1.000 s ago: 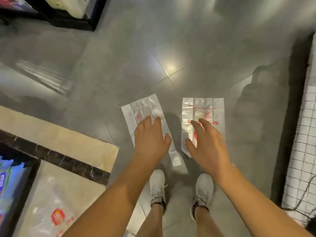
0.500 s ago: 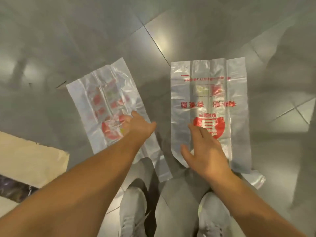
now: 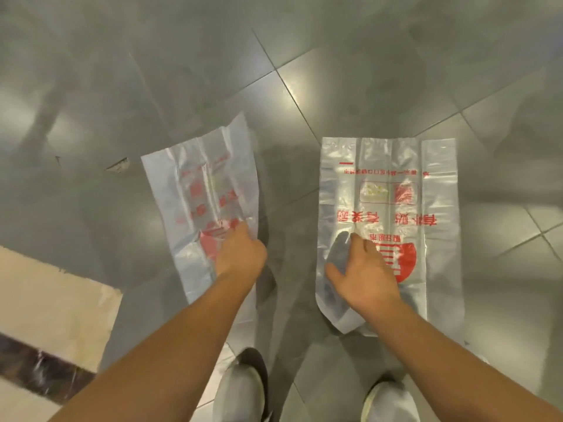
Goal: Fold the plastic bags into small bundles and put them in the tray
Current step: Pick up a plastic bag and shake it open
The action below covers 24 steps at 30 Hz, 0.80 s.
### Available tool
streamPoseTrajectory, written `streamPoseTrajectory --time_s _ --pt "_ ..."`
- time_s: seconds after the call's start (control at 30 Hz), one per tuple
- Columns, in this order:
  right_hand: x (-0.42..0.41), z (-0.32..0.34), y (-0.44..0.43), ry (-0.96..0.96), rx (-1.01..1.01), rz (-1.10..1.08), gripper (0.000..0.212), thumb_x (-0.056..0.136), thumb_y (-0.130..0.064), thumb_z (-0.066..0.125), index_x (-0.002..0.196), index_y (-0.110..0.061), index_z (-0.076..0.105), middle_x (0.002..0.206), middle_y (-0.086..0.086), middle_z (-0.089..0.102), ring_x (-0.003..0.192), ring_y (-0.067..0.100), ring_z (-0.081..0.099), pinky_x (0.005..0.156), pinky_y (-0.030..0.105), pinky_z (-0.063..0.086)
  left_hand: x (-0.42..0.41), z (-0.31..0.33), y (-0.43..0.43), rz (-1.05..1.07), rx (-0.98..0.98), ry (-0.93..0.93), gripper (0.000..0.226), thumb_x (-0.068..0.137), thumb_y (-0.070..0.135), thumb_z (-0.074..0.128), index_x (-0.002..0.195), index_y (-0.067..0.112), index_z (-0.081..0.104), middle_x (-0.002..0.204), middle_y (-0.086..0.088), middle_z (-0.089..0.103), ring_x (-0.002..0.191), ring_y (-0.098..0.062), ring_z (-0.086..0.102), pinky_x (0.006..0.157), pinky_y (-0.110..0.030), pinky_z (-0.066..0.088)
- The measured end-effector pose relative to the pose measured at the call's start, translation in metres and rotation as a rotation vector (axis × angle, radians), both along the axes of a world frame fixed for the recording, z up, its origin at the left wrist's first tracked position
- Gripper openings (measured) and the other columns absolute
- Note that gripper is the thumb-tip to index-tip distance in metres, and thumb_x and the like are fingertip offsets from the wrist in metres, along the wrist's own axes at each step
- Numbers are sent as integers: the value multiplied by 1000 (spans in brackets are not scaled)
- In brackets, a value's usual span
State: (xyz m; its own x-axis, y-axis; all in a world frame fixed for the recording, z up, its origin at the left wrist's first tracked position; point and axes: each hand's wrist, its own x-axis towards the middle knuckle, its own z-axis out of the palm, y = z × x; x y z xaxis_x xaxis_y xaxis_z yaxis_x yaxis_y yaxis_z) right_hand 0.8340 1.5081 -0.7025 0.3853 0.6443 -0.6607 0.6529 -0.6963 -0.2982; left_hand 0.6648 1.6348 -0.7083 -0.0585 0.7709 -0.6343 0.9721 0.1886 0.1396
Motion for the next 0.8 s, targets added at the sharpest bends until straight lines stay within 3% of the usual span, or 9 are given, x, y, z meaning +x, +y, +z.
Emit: streamPoseTrajectory --time_s 0.1,0.2,0.23,0.3,0.4,0.5,0.57,0.7,0.8 --pt "-21 -33 27 -45 -113 -20 105 87 -61 59 157 -8 0 163 18 8 149 35 14 116 51 26 -11 14 3 92 84 -122 31 101 16 38 126 16 56 131 -14 56 128 -36 46 103 -44 37" --pt "-49 -69 47 -195 -208 -16 108 89 -47 65 156 -5 -9 161 28 -14 150 45 -6 115 61 28 -34 10 1 130 183 -215 22 101 25 36 99 17 57 107 -13 62 98 -33 57 79 -38 43" --pt "-56 -78 52 -285 -217 -6 100 92 -35 64 155 -3 -8 160 32 -12 150 48 -5 112 62 32 -40 9 1 135 213 -248 20 100 29 38 95 18 53 99 -11 61 88 -30 57 73 -35 41" --pt "-57 -87 57 -415 -222 74 83 96 -11 55 155 0 -4 159 36 -4 149 51 4 107 60 41 -53 12 2 101 235 -262 21 99 41 46 108 23 50 96 1 58 83 -23 54 72 -32 40" --pt "-26 -75 53 -464 -128 235 67 90 0 56 149 -1 23 151 33 27 138 46 33 93 45 53 -70 24 3 9 295 -241 26 97 51 50 106 26 48 92 5 57 82 -20 54 69 -34 43" --pt "14 -36 55 -296 -27 169 32 91 2 53 122 -1 56 108 23 61 102 40 62 74 39 49 -83 52 8 -38 342 -217 29 101 44 47 84 21 41 75 5 47 73 -25 51 62 -35 38" --pt "28 6 58 -236 -9 62 25 89 0 54 112 -4 62 88 18 61 92 40 65 71 37 49 -90 80 15 -74 337 -188 28 102 39 46 82 20 44 76 3 48 73 -27 50 63 -36 41" --pt "30 116 71 -202 97 -16 12 90 -11 52 98 -9 61 88 19 63 82 42 60 67 35 44 -100 162 33 -130 327 -130 27 100 34 50 78 19 49 82 -3 54 77 -31 54 62 -36 43" --pt "24 221 80 -185 165 -48 11 89 -16 53 79 -11 52 73 13 61 71 37 55 57 34 44 -100 255 45 -135 296 -98 19 97 35 54 83 23 57 89 1 57 82 -25 56 67 -37 51"
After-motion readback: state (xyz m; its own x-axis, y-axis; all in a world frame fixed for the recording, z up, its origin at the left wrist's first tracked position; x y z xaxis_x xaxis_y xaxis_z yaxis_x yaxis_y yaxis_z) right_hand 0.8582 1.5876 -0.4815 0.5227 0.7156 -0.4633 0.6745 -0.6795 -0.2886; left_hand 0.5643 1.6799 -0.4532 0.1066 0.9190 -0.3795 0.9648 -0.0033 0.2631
